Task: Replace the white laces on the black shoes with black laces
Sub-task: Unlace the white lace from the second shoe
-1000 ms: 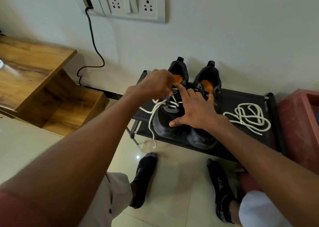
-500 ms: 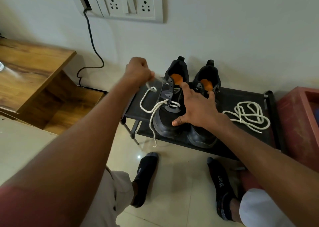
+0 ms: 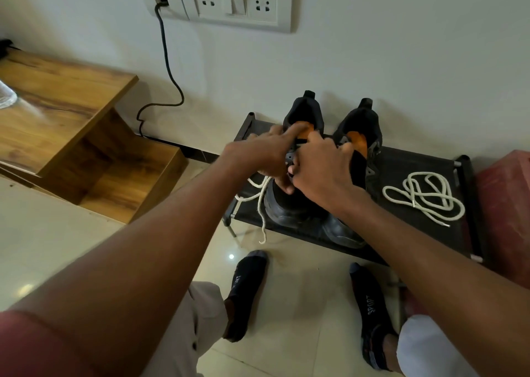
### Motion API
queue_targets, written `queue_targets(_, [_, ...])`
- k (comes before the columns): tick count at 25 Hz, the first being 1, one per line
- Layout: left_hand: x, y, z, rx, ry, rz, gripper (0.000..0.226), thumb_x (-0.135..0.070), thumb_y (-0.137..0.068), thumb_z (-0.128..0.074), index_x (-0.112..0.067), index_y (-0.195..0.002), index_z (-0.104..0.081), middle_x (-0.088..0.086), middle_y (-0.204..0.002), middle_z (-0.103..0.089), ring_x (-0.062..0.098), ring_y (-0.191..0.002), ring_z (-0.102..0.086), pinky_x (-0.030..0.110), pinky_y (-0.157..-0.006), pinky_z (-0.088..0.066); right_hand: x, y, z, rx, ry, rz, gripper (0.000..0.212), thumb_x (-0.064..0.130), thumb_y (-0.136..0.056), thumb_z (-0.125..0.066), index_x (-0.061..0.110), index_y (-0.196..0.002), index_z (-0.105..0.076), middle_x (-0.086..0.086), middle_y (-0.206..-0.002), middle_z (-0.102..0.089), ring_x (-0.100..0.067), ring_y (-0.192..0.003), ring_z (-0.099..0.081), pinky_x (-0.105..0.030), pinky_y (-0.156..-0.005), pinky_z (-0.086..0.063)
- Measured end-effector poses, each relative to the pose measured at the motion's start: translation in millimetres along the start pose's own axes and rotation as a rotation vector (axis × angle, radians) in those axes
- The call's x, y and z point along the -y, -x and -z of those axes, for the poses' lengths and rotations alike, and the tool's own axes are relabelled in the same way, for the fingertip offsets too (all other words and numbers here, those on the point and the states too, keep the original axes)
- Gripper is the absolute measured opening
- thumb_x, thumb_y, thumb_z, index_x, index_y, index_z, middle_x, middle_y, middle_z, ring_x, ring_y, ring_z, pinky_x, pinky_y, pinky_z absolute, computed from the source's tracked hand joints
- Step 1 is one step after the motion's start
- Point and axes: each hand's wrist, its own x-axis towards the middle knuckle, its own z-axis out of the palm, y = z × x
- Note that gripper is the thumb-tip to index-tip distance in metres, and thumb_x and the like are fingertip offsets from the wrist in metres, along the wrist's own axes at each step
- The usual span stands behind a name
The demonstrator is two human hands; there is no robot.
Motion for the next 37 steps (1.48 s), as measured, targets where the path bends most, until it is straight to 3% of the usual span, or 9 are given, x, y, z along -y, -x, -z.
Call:
queue_targets(4, [5, 2, -9, 0.005, 0.132, -0.016, 0.144, -0.042, -0.048, -0.104, -0.052, -0.150, -0.004, 0.003, -0.161, -0.037, 0.040, -0.141, -0.046, 0.064, -0.103, -0.049, -5, -10, -3, 0.000, -0.166, -0.111, 0.016, 0.034, -0.095, -0.073, 0.024, -0.105, -0.078, -0.001, -0.116, -0.062, -0.025, -0.110, -0.059, -0.048, -0.096, -0.043])
queue_targets(8, [-2, 11, -8, -0.041, 0.170, -0.016, 0.133, -0.033, -0.054, -0.103, -0.041, -0.150, -0.011, 0.008, -0.154, -0.047, 0.039, -0.131, -0.053, 0.059, -0.096, -0.055, -24, -2, 6, 0.077, -0.431, -0.281, 0.014, 0.027, -0.092, -0.074, 0.025, -0.081, -0.081, 0.005, -0.084, -0.074, -0.013, -0.076, -0.066, -0.037, -0.076, -0.059])
queue_targets(11, [-3, 13, -7, -0.041, 0.161, -0.006, 0.133, -0.034, -0.054, -0.103, -0.040, -0.149, -0.011, 0.008, -0.153, -0.047, 0.039, -0.131, -0.054, 0.058, -0.097, -0.055, -26, 8, 10, -0.062, -0.298, -0.182, 0.004, 0.026, -0.092, -0.073, 0.026, -0.090, -0.077, 0.002, -0.104, -0.063, -0.022, -0.097, -0.059, -0.043, -0.086, -0.053])
queue_targets(14, [-1, 12, -6, -0.042, 0.194, -0.014, 0.143, -0.032, -0.055, -0.103, -0.040, -0.155, -0.001, 0.011, -0.152, -0.048, 0.039, -0.131, -0.054, 0.052, -0.099, -0.053, -17, 4, 8, -0.101, -0.139, -0.017, 0.022, 0.032, -0.097, -0.070, 0.023, -0.117, -0.073, -0.001, -0.122, -0.054, -0.027, -0.112, -0.050, -0.043, -0.089, -0.045])
queue_targets(19, [1, 11, -10, -0.045, 0.237, -0.006, 0.151, -0.026, -0.058, -0.102, -0.041, -0.158, 0.010, 0.016, -0.139, -0.058, 0.035, -0.115, -0.062, 0.039, -0.085, -0.056, -5, -9, -7, 0.029, -0.119, 0.022, 0.015, 0.032, -0.096, -0.073, 0.021, -0.105, -0.077, 0.002, -0.113, -0.058, -0.026, -0.109, -0.052, -0.048, -0.096, -0.044])
queue_targets(24, [0, 12, -12, -0.056, 0.288, 0.010, 0.149, -0.026, -0.057, -0.102, -0.047, -0.154, 0.009, 0.015, -0.123, -0.062, 0.032, -0.100, -0.066, 0.050, -0.088, -0.060, -38, -4, 13, -0.049, -0.361, -0.229, 0.014, 0.026, -0.096, -0.071, 0.024, -0.086, -0.081, 0.004, -0.089, -0.065, -0.020, -0.085, -0.062, -0.043, -0.082, -0.053])
queue_targets(27, [3, 10, -14, -0.047, 0.290, 0.017, 0.151, -0.028, -0.057, -0.102, -0.050, -0.153, 0.011, 0.012, -0.113, -0.063, 0.029, -0.093, -0.067, 0.052, -0.086, -0.061, -61, 17, 20, 0.050, -0.524, -0.326, 0.008, 0.023, -0.097, -0.070, 0.025, -0.096, -0.078, 0.002, -0.094, -0.068, -0.020, -0.087, -0.065, -0.042, -0.083, -0.056])
queue_targets(31, [-3, 10, -9, -0.027, 0.219, 0.031, 0.153, -0.030, -0.059, -0.102, -0.044, -0.157, 0.015, 0.015, -0.122, -0.062, 0.028, -0.094, -0.062, 0.045, -0.083, -0.059, -52, 13, 19, -0.181, -0.340, -0.105, 0.018, 0.028, -0.096, -0.073, 0.025, -0.113, -0.075, 0.000, -0.114, -0.056, -0.025, -0.109, -0.051, -0.047, -0.093, -0.051])
queue_targets(37, [0, 7, -11, -0.027, 0.213, 0.036, 0.153, -0.031, -0.056, -0.103, -0.045, -0.155, 0.013, 0.016, -0.139, -0.060, 0.036, -0.116, -0.063, 0.048, -0.092, -0.058, -4, -11, -6, -0.023, -0.059, -0.013, 0.028, 0.035, -0.095, -0.074, 0.017, -0.117, -0.074, -0.005, -0.127, -0.050, -0.030, -0.120, -0.048, -0.048, -0.098, -0.047])
